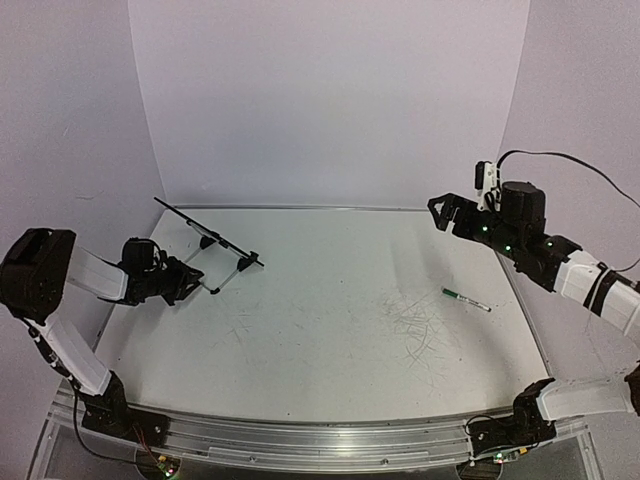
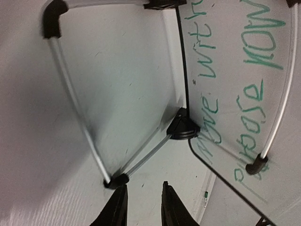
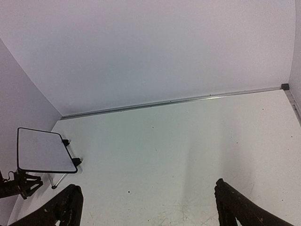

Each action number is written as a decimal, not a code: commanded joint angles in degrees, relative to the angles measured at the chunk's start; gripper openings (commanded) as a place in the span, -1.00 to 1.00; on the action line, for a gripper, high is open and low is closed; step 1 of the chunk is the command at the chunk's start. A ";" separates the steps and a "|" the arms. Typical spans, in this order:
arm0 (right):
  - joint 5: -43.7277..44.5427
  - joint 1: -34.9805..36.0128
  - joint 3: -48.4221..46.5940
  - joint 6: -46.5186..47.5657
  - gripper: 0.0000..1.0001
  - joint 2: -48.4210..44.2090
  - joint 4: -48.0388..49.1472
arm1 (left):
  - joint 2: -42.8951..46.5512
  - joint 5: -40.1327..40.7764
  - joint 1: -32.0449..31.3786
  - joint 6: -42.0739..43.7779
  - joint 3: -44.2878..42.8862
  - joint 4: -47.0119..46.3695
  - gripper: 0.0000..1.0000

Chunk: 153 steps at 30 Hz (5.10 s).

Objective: Write a sentence on the whiteboard
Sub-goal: Move the whiteboard stand to the center of the board.

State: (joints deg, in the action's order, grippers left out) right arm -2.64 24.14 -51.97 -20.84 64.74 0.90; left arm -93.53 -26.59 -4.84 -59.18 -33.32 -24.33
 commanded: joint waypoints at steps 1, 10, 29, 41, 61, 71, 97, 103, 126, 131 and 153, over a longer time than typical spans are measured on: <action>-1.82 -0.09 0.34 -1.10 0.97 1.03 3.44 | -7.35 -1.98 0.22 -3.97 -7.03 -8.48 -0.51; -2.56 -0.14 0.29 -1.87 0.97 2.93 4.65 | -21.68 -3.98 -2.44 -7.11 -15.98 -12.33 -0.64; -5.38 -0.12 0.98 -4.61 0.97 4.62 6.33 | -23.26 -2.52 -12.81 -9.75 -12.32 -12.54 -0.76; -6.92 0.62 1.45 -5.44 0.97 7.96 7.16 | -21.31 -1.61 -20.67 -9.58 -7.66 -12.95 -0.75; -8.52 6.98 -4.44 -5.10 0.96 19.71 7.36 | -3.93 3.69 -25.32 -4.37 7.92 -10.74 -0.58; -7.68 9.34 -4.59 -5.66 0.97 21.66 7.56 | 5.76 6.51 -19.64 -2.57 11.74 -3.50 -0.43; -36.50 11.44 -45.33 -20.58 0.94 70.04 15.87 | 0.83 7.53 -5.79 5.55 -1.56 9.93 0.18; -38.02 13.88 -49.67 -25.76 0.80 76.12 19.91 | -5.04 7.09 -5.81 6.29 -3.80 7.44 -0.08; -32.56 18.45 -22.67 -34.24 0.43 64.33 35.44 | -24.50 2.59 -12.62 11.31 -21.67 5.17 -0.29; -31.30 19.21 -15.53 -35.88 0.43 60.80 39.32 | -28.00 0.77 -15.01 12.03 -24.73 5.17 -0.30; -20.97 29.07 0.81 -31.88 0.47 46.49 36.67 | -34.15 -8.44 -21.54 14.93 -31.40 5.16 -0.30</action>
State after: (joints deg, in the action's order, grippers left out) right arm -27.50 51.80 -51.49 -56.79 115.59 39.37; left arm -123.88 -30.77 -24.09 -45.64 -64.16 -25.92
